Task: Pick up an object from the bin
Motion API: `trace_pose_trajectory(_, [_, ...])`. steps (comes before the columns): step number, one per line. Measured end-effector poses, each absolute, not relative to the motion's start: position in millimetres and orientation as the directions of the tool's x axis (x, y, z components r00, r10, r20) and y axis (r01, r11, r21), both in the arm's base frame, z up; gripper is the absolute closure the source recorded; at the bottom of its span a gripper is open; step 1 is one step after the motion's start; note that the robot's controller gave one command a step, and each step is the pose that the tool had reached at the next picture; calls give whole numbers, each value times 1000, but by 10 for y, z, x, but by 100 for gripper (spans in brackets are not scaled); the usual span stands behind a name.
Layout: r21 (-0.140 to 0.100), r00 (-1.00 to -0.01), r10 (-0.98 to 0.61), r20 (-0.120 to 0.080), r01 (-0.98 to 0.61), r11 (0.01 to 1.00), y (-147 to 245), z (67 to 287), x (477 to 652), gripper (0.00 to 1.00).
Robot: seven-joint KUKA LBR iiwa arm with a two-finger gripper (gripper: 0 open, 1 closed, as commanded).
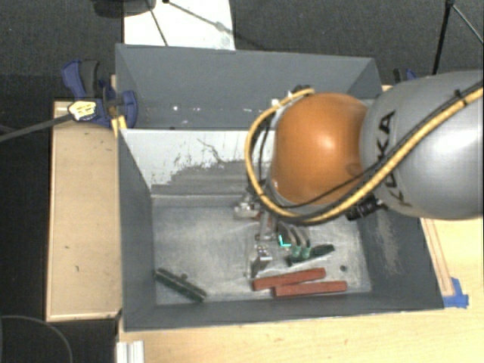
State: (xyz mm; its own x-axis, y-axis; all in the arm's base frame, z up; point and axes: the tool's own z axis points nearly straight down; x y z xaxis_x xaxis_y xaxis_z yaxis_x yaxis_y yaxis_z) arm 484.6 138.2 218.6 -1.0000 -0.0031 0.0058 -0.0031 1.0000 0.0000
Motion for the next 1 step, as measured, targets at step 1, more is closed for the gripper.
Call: trace_pose_trajectory(1, [1, -1000, 2, -2, 2, 1000, 1375, 2222, 4865, 0])
